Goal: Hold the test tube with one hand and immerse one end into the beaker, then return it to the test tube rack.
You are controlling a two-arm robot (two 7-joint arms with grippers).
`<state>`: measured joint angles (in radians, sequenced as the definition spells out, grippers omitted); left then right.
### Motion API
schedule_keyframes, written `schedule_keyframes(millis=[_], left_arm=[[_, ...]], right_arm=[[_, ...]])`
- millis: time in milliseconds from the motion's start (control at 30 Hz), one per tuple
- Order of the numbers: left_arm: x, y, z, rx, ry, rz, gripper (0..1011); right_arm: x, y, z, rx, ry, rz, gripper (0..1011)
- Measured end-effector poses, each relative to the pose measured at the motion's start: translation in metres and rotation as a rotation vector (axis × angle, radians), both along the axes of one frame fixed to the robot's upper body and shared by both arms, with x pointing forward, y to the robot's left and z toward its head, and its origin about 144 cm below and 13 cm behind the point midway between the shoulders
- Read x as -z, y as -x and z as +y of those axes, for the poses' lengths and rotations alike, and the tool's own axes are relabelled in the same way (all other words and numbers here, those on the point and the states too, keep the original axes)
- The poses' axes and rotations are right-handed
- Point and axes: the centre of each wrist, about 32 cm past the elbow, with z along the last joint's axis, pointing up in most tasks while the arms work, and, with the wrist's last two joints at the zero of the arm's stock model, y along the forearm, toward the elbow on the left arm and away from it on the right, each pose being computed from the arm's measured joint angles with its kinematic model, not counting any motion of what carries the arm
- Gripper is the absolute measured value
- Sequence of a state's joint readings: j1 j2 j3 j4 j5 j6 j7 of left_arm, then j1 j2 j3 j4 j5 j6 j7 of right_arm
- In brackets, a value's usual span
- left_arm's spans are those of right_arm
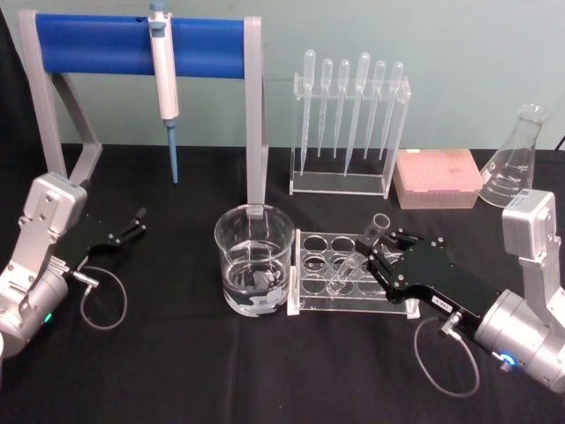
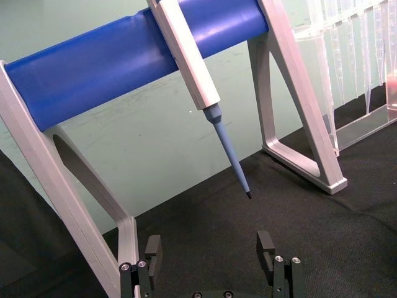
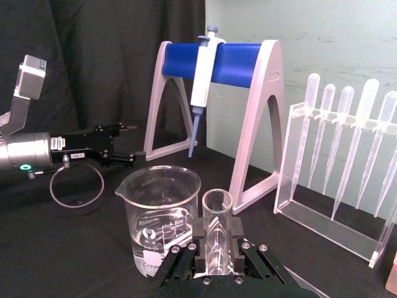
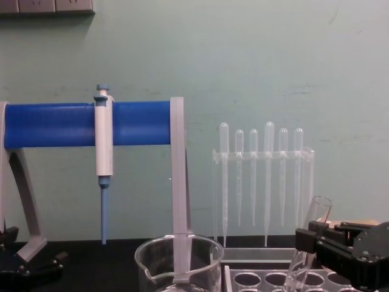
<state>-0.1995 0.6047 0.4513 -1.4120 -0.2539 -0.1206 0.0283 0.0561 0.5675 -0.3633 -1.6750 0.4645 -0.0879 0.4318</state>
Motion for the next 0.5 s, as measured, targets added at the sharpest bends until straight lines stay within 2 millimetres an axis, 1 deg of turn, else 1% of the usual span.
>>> schedule_keyframes(millis=[167,200,300,467,500], left_arm=[[0.000,0.000,0.000,0.000,0.000,0.000,1000],[0.000,0.000,0.000,0.000,0.000,0.000,1000],[0.000,0.000,0.000,0.000,0.000,0.000,1000],[0.000,0.000,0.000,0.000,0.000,0.000,1000],[0.000,0.000,0.000,0.000,0.000,0.000,1000]], right_arm=[[0.000,0.000,0.000,0.000,0.000,0.000,223],[-0.002,-0.002,-0.001,-0.008,0.007,0.000,222],[-0.012,-0.007,-0.004,-0.025,0.027,-0.003,222],[-0.043,-0.017,-0.009,-0.068,0.080,0.000,222],[-0.043,-0.017,-0.009,-0.068,0.080,0.000,222]])
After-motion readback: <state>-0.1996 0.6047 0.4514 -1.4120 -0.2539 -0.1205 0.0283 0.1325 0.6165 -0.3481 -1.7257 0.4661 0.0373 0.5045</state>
